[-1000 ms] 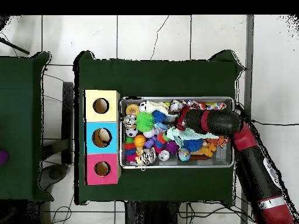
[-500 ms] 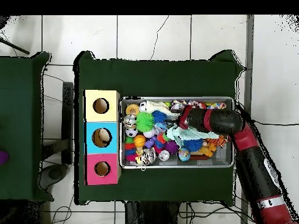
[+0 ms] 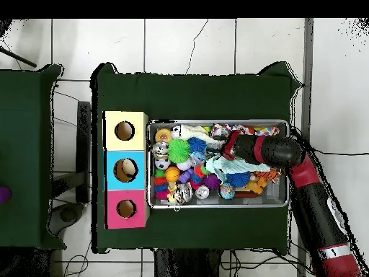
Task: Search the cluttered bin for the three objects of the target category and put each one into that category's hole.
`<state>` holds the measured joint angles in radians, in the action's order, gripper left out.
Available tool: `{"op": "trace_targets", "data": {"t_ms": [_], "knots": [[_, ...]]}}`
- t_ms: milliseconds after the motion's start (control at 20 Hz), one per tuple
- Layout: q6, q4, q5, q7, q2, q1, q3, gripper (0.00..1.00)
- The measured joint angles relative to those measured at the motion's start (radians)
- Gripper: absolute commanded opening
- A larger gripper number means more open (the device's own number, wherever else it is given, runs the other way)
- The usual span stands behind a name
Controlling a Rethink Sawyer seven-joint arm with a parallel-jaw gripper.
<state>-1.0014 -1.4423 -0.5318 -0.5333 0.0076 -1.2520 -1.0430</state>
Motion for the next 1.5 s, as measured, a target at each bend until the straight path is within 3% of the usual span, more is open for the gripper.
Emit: {"op": "trace_targets", "data": {"t_ms": [250,300,1150,1500], "knots": [[0.000,0.003,0.000,0.002,0.002,-0.003,0.003,1.00],[0.001,0.005,0.001,0.002,0.002,-0.003,0.003,0.00],[0.000,0.011,0.006,0.002,0.012,-0.012,0.003,0.00],[-0.001,-0.027,0.006,0.002,-0.055,-0.011,0.004,0.00]]}}
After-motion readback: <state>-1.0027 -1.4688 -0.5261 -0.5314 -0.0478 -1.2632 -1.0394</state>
